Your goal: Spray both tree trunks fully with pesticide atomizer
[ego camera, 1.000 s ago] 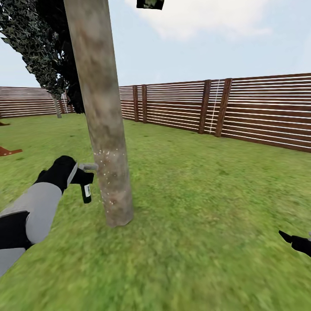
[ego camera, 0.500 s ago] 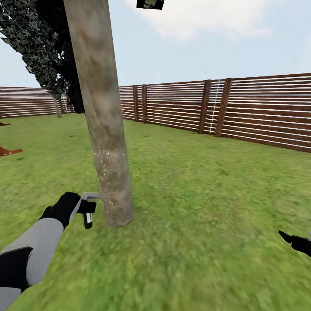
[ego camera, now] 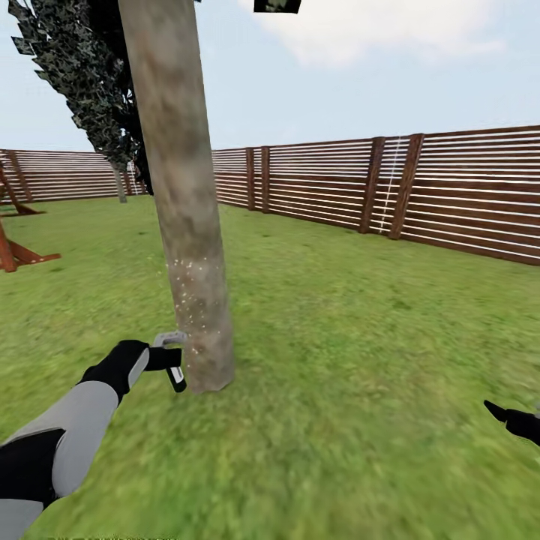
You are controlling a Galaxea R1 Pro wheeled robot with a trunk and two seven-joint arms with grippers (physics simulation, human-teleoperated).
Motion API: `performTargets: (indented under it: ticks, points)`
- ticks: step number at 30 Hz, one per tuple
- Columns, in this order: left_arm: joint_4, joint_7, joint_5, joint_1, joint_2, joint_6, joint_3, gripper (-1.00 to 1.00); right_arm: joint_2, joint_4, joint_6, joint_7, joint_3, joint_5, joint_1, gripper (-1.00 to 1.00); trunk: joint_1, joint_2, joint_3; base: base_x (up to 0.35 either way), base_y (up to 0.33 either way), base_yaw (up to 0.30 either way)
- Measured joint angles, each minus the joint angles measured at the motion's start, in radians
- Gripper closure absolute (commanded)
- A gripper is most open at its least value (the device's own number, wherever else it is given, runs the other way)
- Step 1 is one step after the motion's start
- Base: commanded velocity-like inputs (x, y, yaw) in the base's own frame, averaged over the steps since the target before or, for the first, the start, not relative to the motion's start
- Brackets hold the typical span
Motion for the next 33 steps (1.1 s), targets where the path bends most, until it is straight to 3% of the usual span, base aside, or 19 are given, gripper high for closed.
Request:
performTargets:
  ticks: [33]
  points:
    - [0.002,-0.002,0.002,0.000,-0.003,0.006,0.000,1.00,0.000,0.000,0.000,0.000,0.001,0.000,0.000,-1.00,0.000,0.000,-0.004,0.022,-0.313,0.184]
